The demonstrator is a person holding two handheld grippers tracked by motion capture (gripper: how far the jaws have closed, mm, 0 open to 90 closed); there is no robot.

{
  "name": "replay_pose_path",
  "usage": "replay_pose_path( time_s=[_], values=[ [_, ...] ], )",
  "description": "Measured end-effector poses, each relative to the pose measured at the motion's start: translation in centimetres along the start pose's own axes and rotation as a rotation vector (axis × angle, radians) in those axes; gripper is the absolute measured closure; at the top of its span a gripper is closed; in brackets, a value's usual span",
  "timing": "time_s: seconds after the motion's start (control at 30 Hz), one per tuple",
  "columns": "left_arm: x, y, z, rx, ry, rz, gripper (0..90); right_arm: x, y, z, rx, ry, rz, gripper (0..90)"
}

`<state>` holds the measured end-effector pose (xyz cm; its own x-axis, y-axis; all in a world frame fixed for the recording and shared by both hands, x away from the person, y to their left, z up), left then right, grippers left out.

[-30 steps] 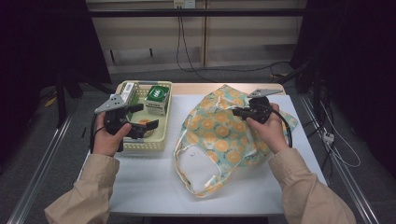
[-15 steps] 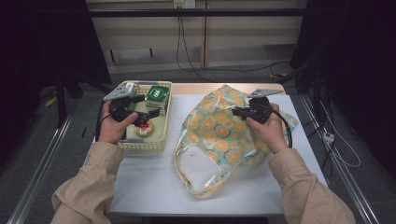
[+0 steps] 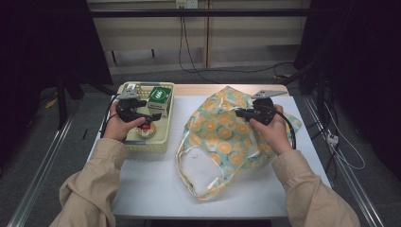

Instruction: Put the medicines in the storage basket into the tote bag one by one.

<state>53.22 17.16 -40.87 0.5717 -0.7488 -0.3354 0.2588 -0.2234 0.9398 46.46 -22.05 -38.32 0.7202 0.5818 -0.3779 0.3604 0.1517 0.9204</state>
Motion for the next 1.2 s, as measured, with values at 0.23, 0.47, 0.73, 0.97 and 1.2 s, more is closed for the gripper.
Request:
replay_pose_path(
  time_s=[0.23, 0.47, 0.73, 0.97, 1.2],
  values=[
    [0.9, -1.6, -0.7, -0.012, 0.007, -0.087, 7.5, 0.1, -0.3, 0.1, 0.006, 0.003, 0.0, 90.0],
    [1.0, -3.6, -1.8, 0.046, 0.035, -0.216, 7.2, 0.2, -0.3, -0.1, -0.001, 0.011, -0.002, 90.0],
    [1.6, -5.0, -2.0, 0.058, 0.05, -0.289, 10.2, 0.2, -0.5, 0.1, 0.0, 0.007, -0.006, 90.0],
    [2.2, -6.2, -1.8, 0.118, 0.012, -0.385, 15.5, 0.3, -0.9, 0.0, 0.001, 0.008, -0.01, 90.0],
    [2.1, -6.5, -1.8, 0.124, -0.013, -0.415, 20.2, -0.1, -0.7, 0.1, -0.001, 0.004, -0.003, 90.0]
  ],
)
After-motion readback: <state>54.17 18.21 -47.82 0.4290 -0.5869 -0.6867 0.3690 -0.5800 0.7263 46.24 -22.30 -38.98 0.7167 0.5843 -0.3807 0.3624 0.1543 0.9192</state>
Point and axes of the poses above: each handheld gripper's, and its own axes: x roughly forward along the jaws, y roughly out of its top, z roughly to its right, the point moved 4 cm from there along x, roughly forward along the jaws, and after that the axes turned 11 degrees about z, right-handed, at the moved point
